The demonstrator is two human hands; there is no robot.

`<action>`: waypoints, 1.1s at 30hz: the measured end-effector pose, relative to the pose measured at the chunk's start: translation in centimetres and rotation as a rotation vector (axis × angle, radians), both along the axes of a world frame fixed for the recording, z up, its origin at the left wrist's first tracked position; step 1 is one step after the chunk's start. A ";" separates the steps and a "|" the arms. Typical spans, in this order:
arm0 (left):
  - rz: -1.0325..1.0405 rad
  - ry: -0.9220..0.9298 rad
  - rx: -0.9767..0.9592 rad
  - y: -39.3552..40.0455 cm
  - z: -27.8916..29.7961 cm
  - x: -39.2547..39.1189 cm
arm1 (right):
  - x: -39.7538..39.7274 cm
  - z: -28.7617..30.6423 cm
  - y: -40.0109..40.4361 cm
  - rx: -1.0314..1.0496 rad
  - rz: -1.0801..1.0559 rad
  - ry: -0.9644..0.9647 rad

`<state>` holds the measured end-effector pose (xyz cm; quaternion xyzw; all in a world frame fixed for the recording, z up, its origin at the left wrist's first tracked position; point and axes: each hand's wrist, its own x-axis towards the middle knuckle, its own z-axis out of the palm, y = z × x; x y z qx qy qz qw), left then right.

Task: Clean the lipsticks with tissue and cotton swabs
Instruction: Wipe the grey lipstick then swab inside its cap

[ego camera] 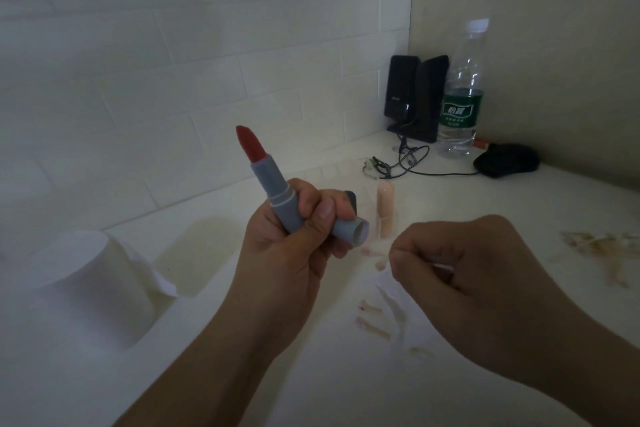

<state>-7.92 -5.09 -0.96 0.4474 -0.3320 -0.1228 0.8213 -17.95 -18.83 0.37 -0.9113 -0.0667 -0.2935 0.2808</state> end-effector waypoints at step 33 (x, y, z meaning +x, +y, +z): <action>0.020 -0.008 0.008 -0.1 -0.2 0.1 | -0.2 0.2 -0.2 0.182 0.058 -0.028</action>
